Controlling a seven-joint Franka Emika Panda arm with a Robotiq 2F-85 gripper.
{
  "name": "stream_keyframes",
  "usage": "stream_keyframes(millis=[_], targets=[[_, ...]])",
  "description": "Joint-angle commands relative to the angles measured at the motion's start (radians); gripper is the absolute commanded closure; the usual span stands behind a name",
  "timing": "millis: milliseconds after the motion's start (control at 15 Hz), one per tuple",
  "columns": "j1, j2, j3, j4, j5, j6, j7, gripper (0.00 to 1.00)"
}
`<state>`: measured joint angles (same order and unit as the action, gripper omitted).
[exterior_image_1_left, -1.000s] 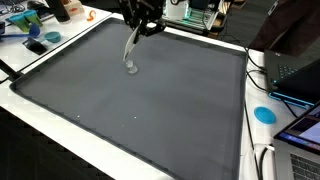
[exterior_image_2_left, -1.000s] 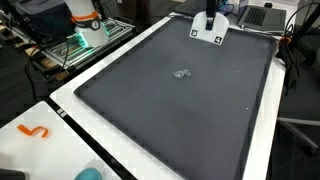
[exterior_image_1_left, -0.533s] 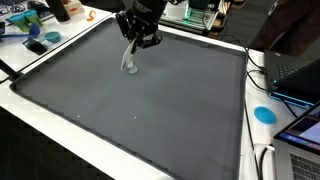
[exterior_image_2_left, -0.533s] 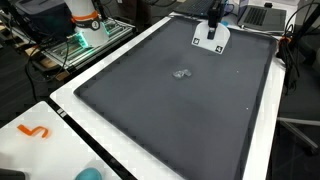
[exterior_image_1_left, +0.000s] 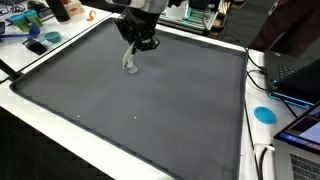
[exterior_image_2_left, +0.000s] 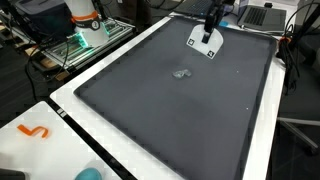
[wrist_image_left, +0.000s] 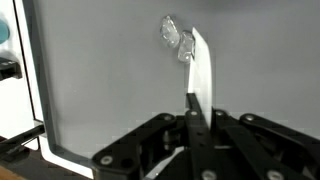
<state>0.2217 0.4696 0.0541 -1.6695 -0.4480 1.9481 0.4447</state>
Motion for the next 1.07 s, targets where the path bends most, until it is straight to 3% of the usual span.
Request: stream_keyframes(millis=[0, 1000], targets=[[0.013, 0.061, -0.017, 0.076, 0.046, -0.093, -0.034, 0.99], [-0.029, 0.102, -0.037, 0.118, 0.145, -0.014, -0.077, 0.99]])
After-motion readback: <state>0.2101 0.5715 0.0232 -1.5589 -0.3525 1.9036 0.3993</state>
